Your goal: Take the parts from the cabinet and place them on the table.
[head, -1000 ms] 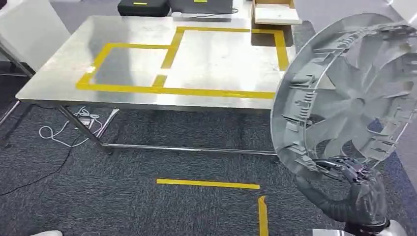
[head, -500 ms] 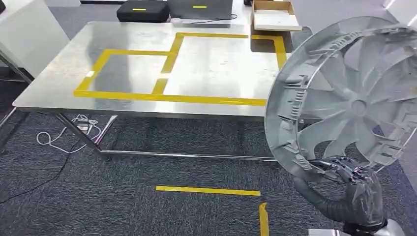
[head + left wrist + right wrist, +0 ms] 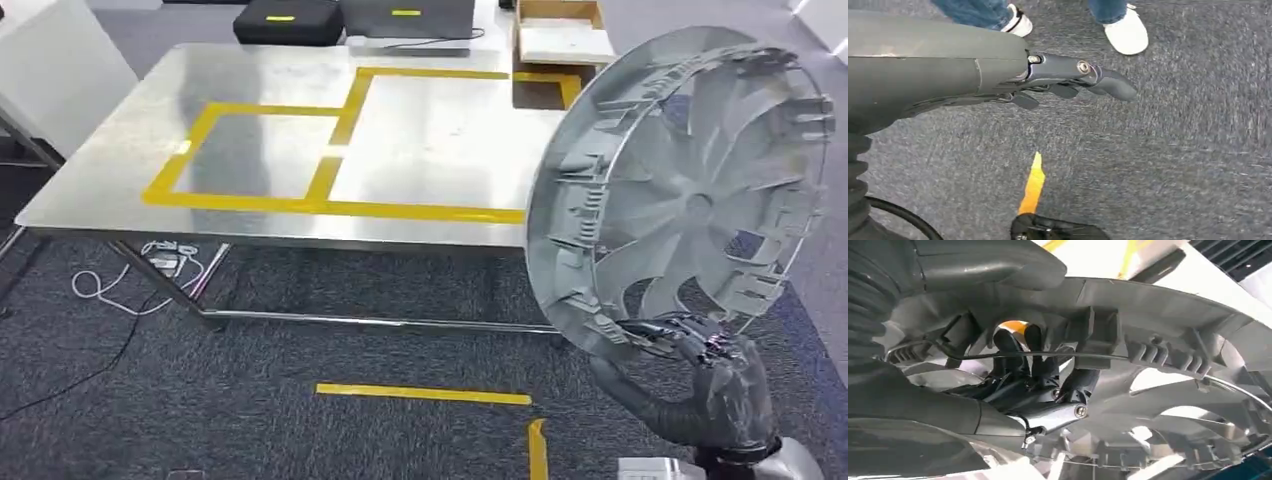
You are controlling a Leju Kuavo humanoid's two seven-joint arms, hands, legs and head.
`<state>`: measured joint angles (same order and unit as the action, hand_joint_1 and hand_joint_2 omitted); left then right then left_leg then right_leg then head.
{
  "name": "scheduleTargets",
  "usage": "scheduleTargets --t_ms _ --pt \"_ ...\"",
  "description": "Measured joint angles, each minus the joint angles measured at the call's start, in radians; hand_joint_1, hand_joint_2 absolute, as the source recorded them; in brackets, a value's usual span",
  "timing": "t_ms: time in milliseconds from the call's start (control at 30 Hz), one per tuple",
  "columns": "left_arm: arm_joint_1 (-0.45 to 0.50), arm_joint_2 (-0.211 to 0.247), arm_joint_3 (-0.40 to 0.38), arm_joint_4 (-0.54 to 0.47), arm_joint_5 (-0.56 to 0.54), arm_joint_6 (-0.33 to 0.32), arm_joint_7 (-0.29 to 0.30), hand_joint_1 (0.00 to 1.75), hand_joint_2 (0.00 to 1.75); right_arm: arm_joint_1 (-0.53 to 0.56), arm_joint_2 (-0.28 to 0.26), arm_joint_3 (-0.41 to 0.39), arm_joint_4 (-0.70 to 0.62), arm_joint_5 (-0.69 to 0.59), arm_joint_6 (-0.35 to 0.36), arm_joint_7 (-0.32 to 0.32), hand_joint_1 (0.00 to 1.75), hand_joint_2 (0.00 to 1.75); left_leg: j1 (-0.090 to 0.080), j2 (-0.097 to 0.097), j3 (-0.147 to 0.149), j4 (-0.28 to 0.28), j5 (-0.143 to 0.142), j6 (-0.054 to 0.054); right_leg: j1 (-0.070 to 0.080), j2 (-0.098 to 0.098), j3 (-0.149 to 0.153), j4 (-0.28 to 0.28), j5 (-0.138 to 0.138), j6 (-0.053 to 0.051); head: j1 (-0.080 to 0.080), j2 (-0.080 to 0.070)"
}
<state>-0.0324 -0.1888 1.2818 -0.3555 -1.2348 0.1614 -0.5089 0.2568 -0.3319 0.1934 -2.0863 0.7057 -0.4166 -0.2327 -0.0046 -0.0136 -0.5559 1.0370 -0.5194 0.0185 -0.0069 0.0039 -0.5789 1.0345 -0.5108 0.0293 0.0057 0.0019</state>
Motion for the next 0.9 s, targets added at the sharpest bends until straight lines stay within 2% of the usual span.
scheduleTargets --t_ms 33,67,100,167,200,233,267,333,367,400,433,500,533,567,600,667,700,733,767,800,833,867,900 --pt "-0.002 0.002 0.000 0.000 0.000 0.000 0.000 0.00 1.75 -0.006 0.000 0.002 0.003 0.000 0.003 0.002 1.75 1.75 -0.002 0.000 0.000 0.003 -0.009 -0.006 -0.008 -0.002 0.007 -0.009 0.004 -0.008 -0.001 0.000" --pt "-0.003 0.003 0.000 0.000 0.000 0.000 -0.001 0.00 1.75 -0.010 0.000 0.003 0.004 -0.001 0.005 0.003 1.75 1.75 -0.001 0.002 -0.004 0.020 -0.020 -0.014 -0.009 -0.004 0.011 -0.012 0.004 -0.010 -0.003 0.000" --pt "-0.004 0.003 0.000 0.000 0.000 0.000 -0.001 0.00 1.75 -0.014 0.000 0.004 0.005 -0.002 0.006 0.004 1.75 1.75 0.001 0.002 -0.029 0.073 -0.050 -0.019 -0.010 -0.006 0.013 -0.012 0.001 -0.017 -0.008 0.000" --pt "-0.004 0.003 0.000 0.000 0.000 0.000 -0.001 0.00 1.75 -0.016 0.000 0.006 0.011 -0.002 0.008 0.004 1.75 1.75 0.006 0.002 -0.109 0.236 -0.119 -0.027 -0.009 -0.009 0.015 -0.012 -0.003 -0.023 -0.006 0.000" --pt "-0.002 0.002 0.000 0.001 0.000 -0.001 -0.001 0.00 1.75 -0.018 0.000 0.007 0.013 -0.002 0.010 0.004 1.75 1.75 0.006 0.002 -0.141 0.295 -0.133 -0.029 -0.009 -0.009 0.016 -0.012 -0.004 -0.024 -0.007 0.000" --pt "-0.001 0.002 0.000 0.002 0.000 -0.002 -0.001 0.00 1.75 -0.019 0.000 0.008 0.015 -0.002 0.011 0.004 1.75 1.75 0.008 0.002 -0.150 0.304 -0.120 -0.030 -0.009 -0.008 0.019 -0.012 -0.006 -0.024 -0.007 0.000" --pt "-0.001 0.003 0.000 0.003 0.000 -0.002 -0.001 0.00 1.75 -0.022 0.000 0.010 0.018 -0.002 0.012 0.004 1.75 1.75 0.009 0.002 -0.140 0.275 -0.086 -0.029 -0.009 -0.007 0.022 -0.012 -0.008 -0.024 -0.007 0.000" --pt "-0.003 0.003 0.000 0.003 -0.002 -0.002 -0.001 0.00 1.75 -0.029 0.000 0.011 0.019 -0.003 0.016 0.006 1.75 1.75 0.008 0.002 -0.077 0.121 0.014 -0.021 -0.009 -0.006 0.034 -0.012 -0.014 -0.020 -0.007 0.000" --pt "-0.003 0.005 0.000 0.003 -0.003 -0.002 -0.001 0.00 1.75 -0.032 0.000 0.012 0.020 -0.004 0.019 0.008 1.75 1.75 0.008 0.003 -0.046 0.041 0.046 -0.015 -0.009 -0.006 0.037 -0.012 -0.018 -0.017 -0.008 0.000" --pt "-0.004 0.005 0.000 0.005 -0.004 -0.002 0.000 0.00 1.75 -0.037 -0.001 0.013 0.021 -0.005 0.020 0.010 1.75 1.75 0.003 0.003 -0.035 0.020 0.030 -0.012 -0.002 -0.005 0.036 -0.009 -0.022 -0.010 -0.007 0.000" --pt "-0.007 0.005 0.000 0.005 -0.006 -0.002 0.000 0.00 1.75 -0.041 -0.001 0.014 0.022 -0.006 0.022 0.011 1.75 1.75 0.003 0.005 -0.031 0.009 0.023 -0.009 -0.003 -0.004 0.031 -0.009 -0.022 -0.005 -0.006 0.000" --pt "-0.004 0.005 0.000 0.007 -0.011 -0.003 0.001 0.00 1.75 -0.057 -0.002 0.019 0.024 -0.009 0.034 0.013 1.75 1.75 -0.001 0.004 -0.033 0.007 0.022 -0.002 -0.006 -0.005 0.034 -0.018 -0.018 0.005 -0.007 0.000" --pt "-0.004 0.005 0.000 0.007 -0.013 -0.003 0.000 0.00 1.75 -0.068 -0.003 0.022 0.025 -0.013 0.043 0.016 1.75 1.75 0.004 0.004 -0.029 -0.004 0.026 0.005 -0.005 -0.004 0.037 -0.019 -0.022 0.013 -0.006 0.000" --pt "-0.004 0.003 -0.001 0.008 -0.013 -0.003 0.000 0.00 1.75 -0.078 -0.007 0.025 0.027 -0.016 0.050 0.019 1.75 1.75 0.009 0.005 -0.023 -0.011 0.030 0.011 -0.007 -0.004 0.026 -0.007 -0.030 0.017 -0.006 0.000" --pt "-0.008 0.005 -0.001 0.008 -0.014 -0.003 -0.001 0.00 1.75 -0.089 -0.011 0.027 0.028 -0.019 0.055 0.021 1.75 1.75 0.009 0.006 -0.022 -0.011 0.028 0.016 -0.007 -0.005 0.005 0.034 -0.054 0.020 -0.001 0.000" --pt "-0.010 0.005 -0.002 0.011 -0.018 -0.003 -0.001 0.00 1.75 -0.108 -0.015 0.031 0.037 -0.023 0.070 0.025 1.75 1.75 0.009 0.006 -0.021 -0.011 0.026 0.020 -0.008 -0.005 -0.079 0.193 -0.121 0.026 0.000 0.000" --pt "-0.010 0.005 -0.002 0.013 -0.022 -0.003 -0.001 0.00 1.75 -0.117 -0.017 0.035 0.042 -0.024 0.079 0.028 1.75 1.75 0.008 0.006 -0.021 -0.011 0.024 0.023 -0.008 -0.005 -0.123 0.266 -0.141 0.029 0.001 0.000" --pt "-0.009 0.006 -0.002 0.016 -0.024 -0.003 -0.001 0.00 1.75 -0.128 -0.019 0.039 0.050 -0.026 0.092 0.032 1.75 1.75 0.008 0.006 -0.018 -0.011 0.022 0.023 -0.008 -0.005 -0.147 0.293 -0.131 0.031 0.001 0.000" --pt "-0.010 0.006 -0.003 0.018 -0.025 -0.003 -0.001 0.00 1.75 -0.142 -0.021 0.042 0.059 -0.029 0.103 0.038 1.75 1.75 0.009 0.006 -0.013 -0.011 0.019 0.022 -0.009 -0.005 -0.145 0.272 -0.098 0.032 0.001 0.000" --pt "-0.010 0.006 -0.003 0.020 -0.026 -0.003 -0.001 0.00 1.75 -0.155 -0.021 0.043 0.065 -0.030 0.108 0.040 1.75 1.75 0.010 0.005 -0.008 -0.010 0.014 0.021 -0.011 -0.005 -0.124 0.214 -0.051 0.032 0.002 0.000" --pt "-0.011 0.006 -0.005 0.023 -0.032 -0.003 -0.001 0.00 1.75 -0.167 -0.024 0.046 0.072 -0.032 0.118 0.043 1.75 1.75 0.011 0.004 0.001 -0.010 0.009 0.018 -0.014 -0.006 -0.086 0.124 0.005 0.032 0.001 0.000" --pt "-0.011 0.007 -0.007 0.024 -0.033 -0.003 -0.001 0.00 1.75 -0.179 -0.027 0.050 0.079 -0.033 0.128 0.049 1.75 1.75 0.012 0.003 0.009 -0.010 0.002 0.012 -0.016 -0.007 -0.047 0.031 0.046 0.032 0.002 0.000" --pt "-0.012 0.010 -0.007 0.025 -0.034 -0.003 -0.001 0.00 1.75 -0.193 -0.028 0.053 0.090 -0.035 0.138 0.054 1.75 1.75 0.005 0.002 0.008 -0.008 -0.003 0.005 -0.010 -0.006 -0.027 0.016 0.026 0.031 0.003 0.000"
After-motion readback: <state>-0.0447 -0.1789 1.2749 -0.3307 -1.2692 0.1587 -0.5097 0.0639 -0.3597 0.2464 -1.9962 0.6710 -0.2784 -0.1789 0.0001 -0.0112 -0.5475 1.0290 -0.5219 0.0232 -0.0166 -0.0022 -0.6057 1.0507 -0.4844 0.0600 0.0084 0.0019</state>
